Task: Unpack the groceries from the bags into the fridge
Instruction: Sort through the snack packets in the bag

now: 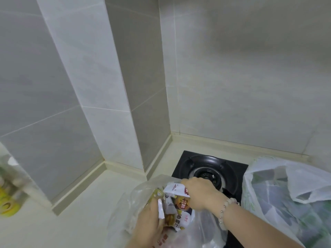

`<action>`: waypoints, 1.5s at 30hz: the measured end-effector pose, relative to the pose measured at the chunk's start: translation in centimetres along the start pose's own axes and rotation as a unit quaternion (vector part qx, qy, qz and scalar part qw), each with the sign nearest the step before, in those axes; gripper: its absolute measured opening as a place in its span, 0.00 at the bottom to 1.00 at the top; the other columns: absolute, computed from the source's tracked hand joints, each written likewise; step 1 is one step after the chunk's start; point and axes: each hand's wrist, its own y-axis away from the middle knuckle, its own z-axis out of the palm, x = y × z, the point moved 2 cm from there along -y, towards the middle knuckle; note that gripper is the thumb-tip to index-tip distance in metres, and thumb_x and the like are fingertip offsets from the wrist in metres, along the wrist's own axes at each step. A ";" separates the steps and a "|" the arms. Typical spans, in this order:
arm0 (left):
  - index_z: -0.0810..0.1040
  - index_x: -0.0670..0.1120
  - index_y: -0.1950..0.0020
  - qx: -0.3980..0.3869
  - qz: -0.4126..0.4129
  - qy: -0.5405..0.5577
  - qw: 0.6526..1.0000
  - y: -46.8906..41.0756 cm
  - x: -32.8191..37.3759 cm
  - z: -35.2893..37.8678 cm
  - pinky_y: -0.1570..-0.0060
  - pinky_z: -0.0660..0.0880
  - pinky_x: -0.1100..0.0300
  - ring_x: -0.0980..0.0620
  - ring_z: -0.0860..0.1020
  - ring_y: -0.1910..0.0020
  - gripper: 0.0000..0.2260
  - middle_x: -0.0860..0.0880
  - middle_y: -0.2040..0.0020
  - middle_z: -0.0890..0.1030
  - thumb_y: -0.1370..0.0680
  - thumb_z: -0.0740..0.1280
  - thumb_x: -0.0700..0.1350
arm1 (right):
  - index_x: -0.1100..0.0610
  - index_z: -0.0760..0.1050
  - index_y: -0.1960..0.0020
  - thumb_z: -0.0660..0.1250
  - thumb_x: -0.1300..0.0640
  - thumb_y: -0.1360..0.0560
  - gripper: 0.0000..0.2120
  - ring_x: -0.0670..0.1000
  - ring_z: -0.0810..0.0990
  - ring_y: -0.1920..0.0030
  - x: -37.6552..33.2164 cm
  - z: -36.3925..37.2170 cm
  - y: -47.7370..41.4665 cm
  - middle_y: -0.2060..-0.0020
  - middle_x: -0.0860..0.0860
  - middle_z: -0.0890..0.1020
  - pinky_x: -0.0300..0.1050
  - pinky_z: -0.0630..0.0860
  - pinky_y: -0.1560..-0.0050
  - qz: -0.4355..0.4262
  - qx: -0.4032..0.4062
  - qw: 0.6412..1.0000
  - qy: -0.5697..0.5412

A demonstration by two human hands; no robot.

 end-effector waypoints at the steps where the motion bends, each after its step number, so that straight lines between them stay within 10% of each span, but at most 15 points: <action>1: 0.70 0.50 0.41 0.013 0.027 0.053 0.998 0.1 0.0 0.3 0.60 0.66 0.70 0.49 0.77 0.50 0.09 0.54 0.53 0.75 0.20 0.60 0.42 | 0.55 0.69 0.36 0.65 0.59 0.28 0.20 0.55 0.78 0.47 0.0 -0.2 -0.2 0.46 0.54 0.77 0.47 0.74 0.54 0.002 -0.001 1.000 -0.005; 4: 0.69 0.56 0.56 0.100 0.078 0.136 0.983 0.3 1.1 -0.7 0.64 0.68 0.64 0.55 0.76 0.64 0.05 0.53 0.63 0.77 0.20 0.58 0.49 | 0.53 0.69 0.37 0.66 0.59 0.29 0.20 0.54 0.78 0.49 0.1 -0.8 -0.6 0.47 0.52 0.78 0.46 0.77 0.54 0.000 -0.006 0.999 -0.036; 10: 0.74 0.59 0.53 0.204 0.113 0.169 0.958 -1.0 3.8 -7.0 0.64 0.70 0.70 0.61 0.76 0.62 0.05 0.59 0.62 0.78 0.25 0.60 0.50 | 0.56 0.71 0.43 0.65 0.57 0.28 0.14 0.53 0.76 0.55 -0.8 -4.1 -0.9 0.52 0.52 0.75 0.42 0.70 0.63 -0.038 0.009 0.998 -0.044; 18: 0.69 0.43 0.39 0.137 0.110 -0.184 0.967 -2.1 1.1 -15.7 0.68 0.58 0.61 0.46 0.71 0.49 0.21 0.48 0.46 0.71 0.30 0.58 0.30 | 0.54 0.67 0.46 0.62 0.60 0.28 0.11 0.54 0.70 0.57 -5.5 -9.5 -1.3 0.49 0.54 0.77 0.43 0.67 0.60 -0.085 0.118 0.989 0.020; 29: 0.66 0.48 0.32 0.118 0.047 -0.399 0.908 2.4 -3.9 -23.4 0.60 0.68 0.54 0.46 0.73 0.45 0.25 0.48 0.44 0.73 0.28 0.59 0.35 | 0.53 0.60 0.50 0.59 0.62 0.26 0.10 0.56 0.70 0.58 -15.1 -10.0 -2.5 0.55 0.52 0.72 0.44 0.63 0.63 -0.250 0.196 0.946 0.070; 36: 0.66 0.48 0.34 0.168 -0.114 -0.413 0.888 10.3 -4.3 -26.4 0.61 0.66 0.55 0.46 0.72 0.42 0.24 0.49 0.42 0.74 0.29 0.59 0.34 | 0.53 0.57 0.52 0.58 0.66 0.27 0.13 0.56 0.68 0.61 -19.4 -9.9 -2.1 0.66 0.48 0.63 0.42 0.56 0.73 -0.396 0.228 0.882 0.118; 45: 0.67 0.45 0.43 0.179 -0.323 -0.476 0.798 26.6 1.1 -28.3 0.55 0.74 0.53 0.47 0.74 0.48 0.14 0.49 0.48 0.76 0.28 0.61 0.38 | 0.54 0.65 0.46 0.60 0.62 0.27 0.11 0.55 0.76 0.47 -29.5 -7.0 6.4 0.47 0.51 0.76 0.43 0.63 0.61 -0.605 0.212 0.765 0.061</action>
